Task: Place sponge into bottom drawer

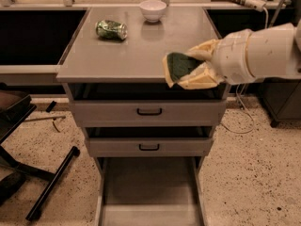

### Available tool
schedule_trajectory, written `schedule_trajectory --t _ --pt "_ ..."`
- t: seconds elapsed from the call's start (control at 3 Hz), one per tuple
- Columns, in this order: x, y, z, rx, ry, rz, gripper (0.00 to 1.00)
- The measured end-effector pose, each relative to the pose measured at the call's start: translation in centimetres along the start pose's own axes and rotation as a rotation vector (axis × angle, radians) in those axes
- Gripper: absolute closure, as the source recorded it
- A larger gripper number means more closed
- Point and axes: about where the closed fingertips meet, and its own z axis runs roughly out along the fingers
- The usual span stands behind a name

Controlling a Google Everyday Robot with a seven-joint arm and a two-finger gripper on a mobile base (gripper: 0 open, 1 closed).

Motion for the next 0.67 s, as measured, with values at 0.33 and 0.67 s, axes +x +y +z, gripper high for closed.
schedule_trajectory --t 0.33,0.67 --pt "1.51 2.76 1.62 -0.069 -0.042 -0.024 1.00" --pt "1.51 2.76 1.62 -0.069 -0.042 -0.024 1.00"
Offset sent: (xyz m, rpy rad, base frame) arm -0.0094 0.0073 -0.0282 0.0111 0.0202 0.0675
